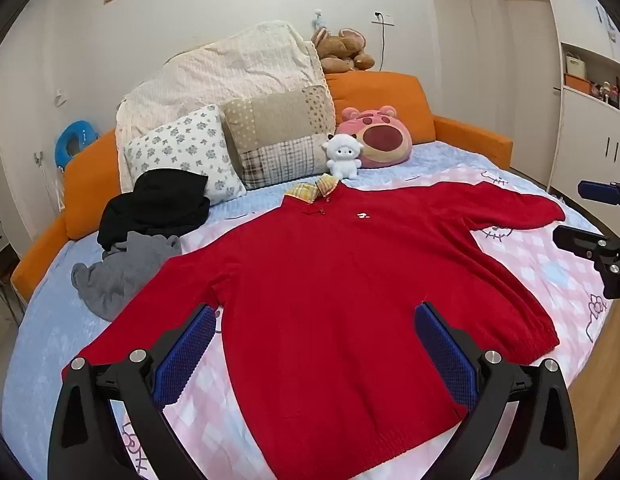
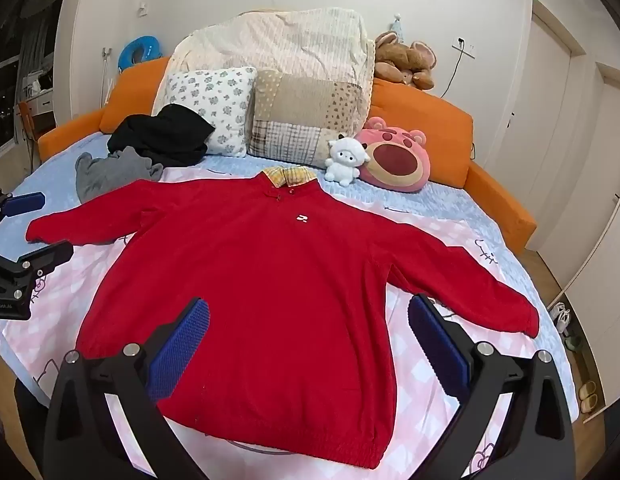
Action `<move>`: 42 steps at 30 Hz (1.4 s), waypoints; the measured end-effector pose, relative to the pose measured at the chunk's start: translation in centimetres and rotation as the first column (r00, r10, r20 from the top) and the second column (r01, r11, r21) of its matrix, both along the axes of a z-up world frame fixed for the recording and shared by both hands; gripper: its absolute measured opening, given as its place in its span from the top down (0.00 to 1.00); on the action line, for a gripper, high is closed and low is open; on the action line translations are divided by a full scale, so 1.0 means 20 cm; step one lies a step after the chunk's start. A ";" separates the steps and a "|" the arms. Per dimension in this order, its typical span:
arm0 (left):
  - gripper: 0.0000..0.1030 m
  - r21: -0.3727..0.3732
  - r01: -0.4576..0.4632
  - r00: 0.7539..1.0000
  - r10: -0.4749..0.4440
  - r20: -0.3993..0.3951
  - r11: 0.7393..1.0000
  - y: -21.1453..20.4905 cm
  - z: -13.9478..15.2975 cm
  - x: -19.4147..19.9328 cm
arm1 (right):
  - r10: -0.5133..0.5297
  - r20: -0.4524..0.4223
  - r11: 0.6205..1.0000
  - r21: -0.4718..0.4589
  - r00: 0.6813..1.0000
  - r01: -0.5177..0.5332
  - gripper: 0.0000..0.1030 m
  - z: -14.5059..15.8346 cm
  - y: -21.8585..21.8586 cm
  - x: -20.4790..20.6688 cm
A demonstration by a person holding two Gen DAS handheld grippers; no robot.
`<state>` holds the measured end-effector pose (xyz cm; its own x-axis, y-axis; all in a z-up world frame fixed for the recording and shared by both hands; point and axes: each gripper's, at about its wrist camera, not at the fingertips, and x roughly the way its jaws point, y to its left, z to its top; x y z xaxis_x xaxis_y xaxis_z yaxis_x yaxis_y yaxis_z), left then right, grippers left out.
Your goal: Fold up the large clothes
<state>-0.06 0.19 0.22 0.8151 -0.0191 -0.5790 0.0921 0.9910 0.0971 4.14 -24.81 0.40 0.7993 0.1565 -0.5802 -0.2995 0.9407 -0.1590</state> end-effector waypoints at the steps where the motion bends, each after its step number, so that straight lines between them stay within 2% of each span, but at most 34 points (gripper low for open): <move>1: 0.02 -0.005 0.003 1.000 -0.003 0.003 1.000 0.01 0.01 0.00 | -0.001 0.002 1.000 -0.001 1.000 0.001 0.04 0.00 0.00 0.00; 4: 0.02 -0.020 0.005 1.000 -0.005 0.012 1.000 0.04 0.02 0.00 | 0.000 0.002 1.000 -0.004 1.000 0.000 0.04 0.00 0.00 0.00; 5: 0.02 0.024 0.003 1.000 -0.003 0.001 1.000 -0.02 0.00 -0.01 | -0.001 0.000 1.000 -0.009 1.000 0.001 0.04 0.00 0.00 0.00; 17: 0.02 0.003 -0.002 1.000 0.002 -0.020 1.000 -0.04 0.00 0.01 | 0.002 0.006 1.000 -0.012 1.000 -0.002 0.04 0.00 0.02 0.01; 19: 0.02 -0.016 -0.006 1.000 0.006 -0.023 1.000 0.03 0.00 0.03 | 0.001 0.005 1.000 -0.020 1.000 -0.001 0.04 -0.02 0.04 0.02; 27: 0.02 0.019 -0.009 1.000 0.009 0.001 1.000 0.01 0.03 0.04 | -0.002 -0.003 1.000 -0.030 1.000 0.002 0.04 -0.03 0.05 0.04; 29: 0.02 0.014 -0.005 1.000 0.005 0.001 1.000 0.00 0.00 0.00 | -0.006 -0.002 1.000 -0.028 1.000 0.006 0.05 -0.03 0.05 0.04; 37: 0.02 -0.029 -0.004 1.000 0.004 0.000 1.000 0.03 0.01 0.01 | -0.009 0.007 0.999 -0.031 1.000 0.009 0.05 -0.02 0.04 0.03; 42: 0.02 -0.014 -0.011 1.000 0.011 0.002 1.000 0.02 0.01 0.00 | -0.014 0.009 0.999 -0.030 1.000 0.014 0.05 -0.01 0.04 0.03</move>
<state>-0.08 0.56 0.43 0.8166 -0.0184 -0.5770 0.0811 0.9932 0.0831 4.72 -23.98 0.14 0.8061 0.1278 -0.5779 -0.2853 0.9394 -0.1901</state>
